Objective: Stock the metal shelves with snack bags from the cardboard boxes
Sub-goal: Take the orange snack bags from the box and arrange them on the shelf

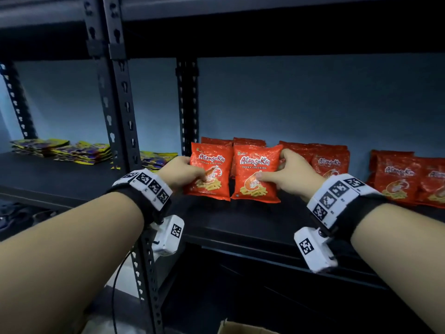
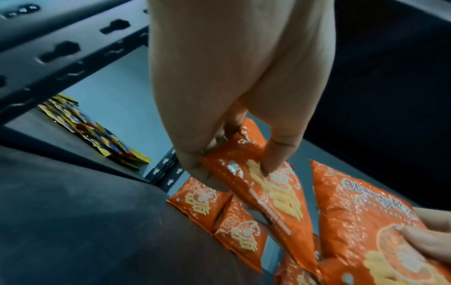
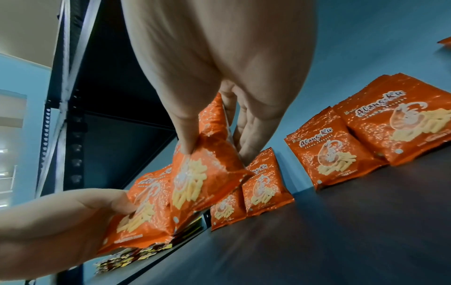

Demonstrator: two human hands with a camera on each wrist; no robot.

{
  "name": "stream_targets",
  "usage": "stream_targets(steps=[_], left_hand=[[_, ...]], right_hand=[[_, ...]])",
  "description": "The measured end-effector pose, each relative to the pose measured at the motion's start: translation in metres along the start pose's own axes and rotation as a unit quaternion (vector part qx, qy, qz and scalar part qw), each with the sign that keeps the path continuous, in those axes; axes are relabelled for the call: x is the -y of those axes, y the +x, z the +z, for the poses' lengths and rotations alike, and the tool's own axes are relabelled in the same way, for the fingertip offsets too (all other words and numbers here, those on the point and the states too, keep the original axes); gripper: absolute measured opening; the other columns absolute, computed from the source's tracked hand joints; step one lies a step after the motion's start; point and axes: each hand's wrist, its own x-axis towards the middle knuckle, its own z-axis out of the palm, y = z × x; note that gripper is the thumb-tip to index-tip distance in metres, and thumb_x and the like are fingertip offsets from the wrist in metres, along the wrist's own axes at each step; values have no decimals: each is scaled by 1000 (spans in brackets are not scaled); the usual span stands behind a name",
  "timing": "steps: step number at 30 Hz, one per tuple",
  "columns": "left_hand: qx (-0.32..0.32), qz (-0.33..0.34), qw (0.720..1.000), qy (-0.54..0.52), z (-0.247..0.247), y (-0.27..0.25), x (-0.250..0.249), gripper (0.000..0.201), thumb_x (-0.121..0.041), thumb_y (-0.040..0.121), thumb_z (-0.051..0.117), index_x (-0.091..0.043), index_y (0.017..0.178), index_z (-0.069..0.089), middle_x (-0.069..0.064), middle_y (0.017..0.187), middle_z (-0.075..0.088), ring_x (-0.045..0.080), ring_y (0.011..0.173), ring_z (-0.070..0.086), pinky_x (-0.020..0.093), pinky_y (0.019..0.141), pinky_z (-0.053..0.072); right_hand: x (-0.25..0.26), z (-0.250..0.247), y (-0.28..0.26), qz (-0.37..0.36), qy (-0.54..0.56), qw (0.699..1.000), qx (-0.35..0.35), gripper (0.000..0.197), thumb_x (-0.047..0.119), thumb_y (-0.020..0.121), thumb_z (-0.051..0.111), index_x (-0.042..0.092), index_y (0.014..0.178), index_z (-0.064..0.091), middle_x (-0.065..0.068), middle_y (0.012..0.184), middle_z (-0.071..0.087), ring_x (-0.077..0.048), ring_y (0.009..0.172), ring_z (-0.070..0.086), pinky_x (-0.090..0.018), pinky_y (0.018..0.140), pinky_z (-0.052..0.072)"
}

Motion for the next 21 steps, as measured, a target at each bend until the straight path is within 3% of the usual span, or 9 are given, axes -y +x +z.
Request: stream_targets(steps=[4, 7, 8, 12, 15, 16, 19, 21], left_hand=[[-51, -13, 999, 0, 0, 40, -6, 44, -9, 68, 86, -15, 108, 70, 4, 98, 77, 23, 87, 75, 38, 84, 62], [-80, -5, 997, 11, 6, 76, -6, 38, -2, 71, 84, -14, 103, 68, 2, 91, 73, 20, 78, 71, 30, 67, 58], [-87, -11, 996, 19, 9, 88, -5, 36, 0, 71, 84, -14, 100, 68, 3, 90, 73, 21, 78, 71, 31, 67, 59], [-61, -39, 997, 28, 19, 133, 5, 43, -3, 60, 90, -11, 98, 71, 9, 96, 77, 30, 88, 76, 47, 87, 62], [-29, -48, 996, 65, 19, 175, 24, 79, -18, 29, 95, -9, 105, 73, 9, 100, 78, 31, 92, 76, 49, 90, 61], [-26, -50, 995, 84, 19, 184, 29, 84, -20, 27, 95, -9, 108, 73, 9, 101, 78, 31, 93, 76, 49, 91, 60], [-21, -49, 990, 132, 21, 182, 24, 63, -13, 55, 98, -8, 112, 73, 9, 106, 77, 29, 98, 74, 46, 94, 59], [-34, -50, 988, 144, 25, 181, 20, 56, -8, 62, 96, -6, 113, 73, 10, 108, 76, 28, 99, 74, 46, 94, 59]], right_hand=[[-7, 12, 57, 8, -21, 1000, -5, 48, 24, 67, 96, 26, 97, 59, 1, 101, 74, -22, 93, 73, -41, 81, 59], [-12, 20, 96, 18, -59, 998, -10, 43, 26, 64, 98, 22, 91, 63, -4, 97, 76, -25, 88, 75, -46, 83, 62], [-16, 24, 108, 25, -69, 997, -5, 41, 25, 65, 97, 20, 91, 66, -4, 96, 77, -25, 87, 75, -47, 83, 63], [-29, 36, 145, 61, -102, 993, 24, 45, 27, 67, 96, 13, 101, 71, -6, 96, 77, -26, 83, 76, -45, 78, 64], [-36, 40, 163, 72, -137, 987, 39, 43, 28, 70, 95, 7, 97, 69, -9, 87, 75, -23, 69, 70, -34, 60, 56], [-40, 41, 168, 79, -135, 987, 42, 41, 26, 72, 94, 2, 97, 70, -12, 83, 75, -23, 63, 67, -32, 57, 53], [-52, 41, 176, 90, -116, 988, 35, 34, 18, 78, 90, 1, 98, 70, -13, 75, 71, -20, 53, 63, -27, 47, 53], [-58, 43, 179, 97, -96, 990, 29, 37, 16, 78, 90, 2, 105, 69, -13, 88, 75, -22, 65, 73, -33, 57, 63]])
